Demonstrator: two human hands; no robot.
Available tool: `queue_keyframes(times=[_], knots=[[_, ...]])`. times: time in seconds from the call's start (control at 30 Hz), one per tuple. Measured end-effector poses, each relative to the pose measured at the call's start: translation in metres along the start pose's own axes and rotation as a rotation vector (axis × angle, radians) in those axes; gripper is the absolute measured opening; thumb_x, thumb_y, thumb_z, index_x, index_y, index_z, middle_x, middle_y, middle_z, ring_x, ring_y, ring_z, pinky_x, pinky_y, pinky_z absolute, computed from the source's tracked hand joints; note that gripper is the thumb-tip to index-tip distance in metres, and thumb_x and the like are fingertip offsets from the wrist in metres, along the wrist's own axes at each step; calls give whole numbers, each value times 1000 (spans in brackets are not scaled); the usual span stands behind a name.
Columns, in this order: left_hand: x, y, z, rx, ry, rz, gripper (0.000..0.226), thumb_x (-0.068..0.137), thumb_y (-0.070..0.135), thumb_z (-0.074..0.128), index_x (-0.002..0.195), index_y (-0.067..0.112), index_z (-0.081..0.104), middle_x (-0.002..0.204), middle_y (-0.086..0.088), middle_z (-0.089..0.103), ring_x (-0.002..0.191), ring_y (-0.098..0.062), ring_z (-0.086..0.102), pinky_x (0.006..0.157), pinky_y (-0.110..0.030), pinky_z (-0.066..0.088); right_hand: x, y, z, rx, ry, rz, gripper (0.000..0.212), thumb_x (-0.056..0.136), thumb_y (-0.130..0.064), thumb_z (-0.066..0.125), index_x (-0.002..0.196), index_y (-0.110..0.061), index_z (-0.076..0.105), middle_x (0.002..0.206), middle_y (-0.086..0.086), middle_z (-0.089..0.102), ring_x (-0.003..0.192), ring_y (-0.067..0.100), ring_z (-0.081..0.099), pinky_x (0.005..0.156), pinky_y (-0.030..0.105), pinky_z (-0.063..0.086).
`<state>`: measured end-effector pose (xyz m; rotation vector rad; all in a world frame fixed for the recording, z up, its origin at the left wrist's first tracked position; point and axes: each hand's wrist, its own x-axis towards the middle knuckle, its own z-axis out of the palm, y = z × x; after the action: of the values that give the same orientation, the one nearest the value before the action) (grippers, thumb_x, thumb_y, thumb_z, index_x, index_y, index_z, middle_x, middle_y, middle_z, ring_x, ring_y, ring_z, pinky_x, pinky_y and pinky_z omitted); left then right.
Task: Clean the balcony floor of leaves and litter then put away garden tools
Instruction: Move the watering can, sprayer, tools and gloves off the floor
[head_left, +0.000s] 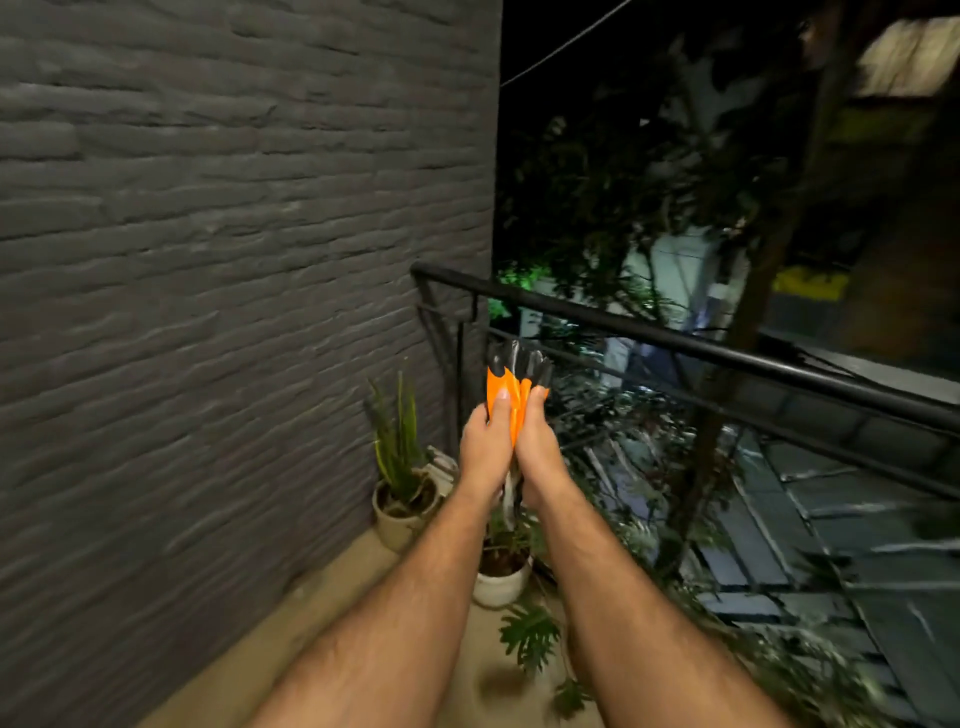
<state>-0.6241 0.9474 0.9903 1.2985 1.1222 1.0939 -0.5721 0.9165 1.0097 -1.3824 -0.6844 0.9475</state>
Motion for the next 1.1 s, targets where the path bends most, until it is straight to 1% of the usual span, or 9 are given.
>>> queue_keyframes(times=[0.13, 0.2, 0.33, 0.5, 0.63, 0.77, 0.9, 1.03, 1.1], knots=[[12, 2, 24, 68, -153, 33, 46, 102, 48, 43, 98, 11, 69, 93, -5, 70, 87, -22, 65, 72, -32, 44, 3, -3, -19, 41, 168, 15, 71, 101, -63, 23, 122, -13, 68, 115, 9, 71, 105, 20, 67, 93, 38, 55], [5, 2, 43, 77, -234, 36, 49, 101, 52, 42, 99, 11, 69, 91, -3, 70, 86, -21, 65, 74, -34, 48, 1, 1, -36, 77, 252, 34, 74, 97, -69, 24, 120, -15, 70, 110, 9, 73, 104, 22, 69, 93, 41, 56], [-24, 0, 82, 97, -424, 22, 47, 102, 51, 41, 99, 13, 69, 94, -3, 70, 88, -20, 64, 76, -32, 47, -23, 0, -74, 130, 429, 20, 67, 100, -63, 26, 102, -15, 72, 89, 5, 72, 90, 18, 69, 75, 30, 54], [-81, -11, 134, 156, -651, 35, 56, 100, 56, 37, 103, 10, 69, 101, -10, 72, 96, -26, 66, 85, -39, 52, -69, 13, -136, 130, 615, 0, 62, 99, -64, 30, 82, -21, 71, 90, 7, 73, 94, 23, 69, 89, 41, 53], [-144, -18, 176, 158, -865, 9, 54, 102, 54, 36, 99, 12, 70, 101, -6, 72, 98, -23, 66, 88, -39, 52, -120, 20, -191, 30, 809, -22, 60, 100, -63, 29, 97, -21, 71, 102, 5, 72, 99, 20, 69, 89, 38, 55], [-224, -25, 217, 137, -1043, -50, 47, 100, 59, 36, 101, 26, 69, 112, -7, 71, 106, -24, 66, 98, -45, 51, -181, 29, -255, -44, 986, -19, 56, 102, -56, 34, 108, -11, 67, 98, 5, 70, 91, 17, 66, 65, 21, 49], [-307, -23, 253, 126, -1248, -79, 51, 103, 56, 30, 126, 26, 65, 120, 1, 65, 110, -17, 61, 95, -34, 49, -244, 45, -320, -33, 1147, -8, 76, 78, -81, 40, 115, -20, 66, 107, 4, 71, 102, 22, 67, 90, 44, 54], [-392, -25, 295, 182, -1430, -19, 55, 102, 59, 26, 132, 30, 61, 129, -3, 64, 119, -19, 59, 106, -43, 46, -315, 53, -392, -24, 1258, -35, 60, 88, -69, 48, 117, -20, 65, 110, 1, 71, 104, 18, 67, 97, 47, 52], [-432, -28, 310, 201, -1475, -5, 56, 102, 60, 27, 130, 29, 63, 126, -3, 66, 117, -19, 60, 105, -43, 46, -347, 59, -422, -8, 1307, -34, 66, 82, -74, 47, 119, -22, 64, 110, 0, 71, 104, 17, 67, 97, 47, 52]])
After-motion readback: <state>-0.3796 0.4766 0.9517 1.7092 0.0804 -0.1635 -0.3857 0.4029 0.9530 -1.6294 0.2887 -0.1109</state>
